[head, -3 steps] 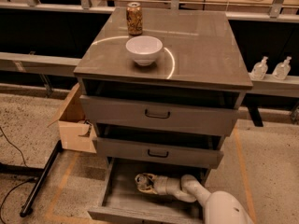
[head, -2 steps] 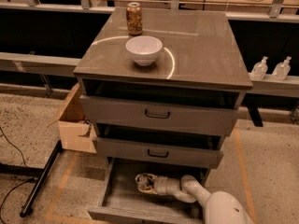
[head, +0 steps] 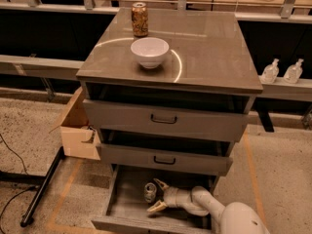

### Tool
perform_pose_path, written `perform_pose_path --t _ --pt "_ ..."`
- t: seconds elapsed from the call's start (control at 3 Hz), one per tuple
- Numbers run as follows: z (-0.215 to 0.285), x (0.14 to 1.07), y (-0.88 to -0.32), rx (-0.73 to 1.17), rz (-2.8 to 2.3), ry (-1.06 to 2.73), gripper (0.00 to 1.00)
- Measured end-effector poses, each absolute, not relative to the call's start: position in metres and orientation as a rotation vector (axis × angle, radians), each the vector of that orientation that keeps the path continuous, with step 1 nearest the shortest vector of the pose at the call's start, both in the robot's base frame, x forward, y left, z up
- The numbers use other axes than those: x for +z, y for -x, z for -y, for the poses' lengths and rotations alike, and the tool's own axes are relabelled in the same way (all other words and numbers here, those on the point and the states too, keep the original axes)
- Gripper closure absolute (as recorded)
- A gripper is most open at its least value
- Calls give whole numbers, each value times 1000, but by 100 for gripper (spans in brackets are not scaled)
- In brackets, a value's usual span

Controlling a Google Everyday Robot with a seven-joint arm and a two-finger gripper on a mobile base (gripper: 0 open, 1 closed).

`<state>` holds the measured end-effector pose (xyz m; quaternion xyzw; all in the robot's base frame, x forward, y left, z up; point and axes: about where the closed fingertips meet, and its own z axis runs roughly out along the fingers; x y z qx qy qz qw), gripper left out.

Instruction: Place 7up can into bottom drawer

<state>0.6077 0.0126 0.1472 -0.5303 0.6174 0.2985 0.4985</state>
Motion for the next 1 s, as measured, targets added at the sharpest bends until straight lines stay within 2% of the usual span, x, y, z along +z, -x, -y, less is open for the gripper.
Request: perform_pose_path --t 0.33,0.67,1.0 --pt "7 158 -603 686 -1531 1241 0" --pt "40 177 -600 602 -1559 1203 16" --pt "72 195 -596 531 -1586 1200 38"
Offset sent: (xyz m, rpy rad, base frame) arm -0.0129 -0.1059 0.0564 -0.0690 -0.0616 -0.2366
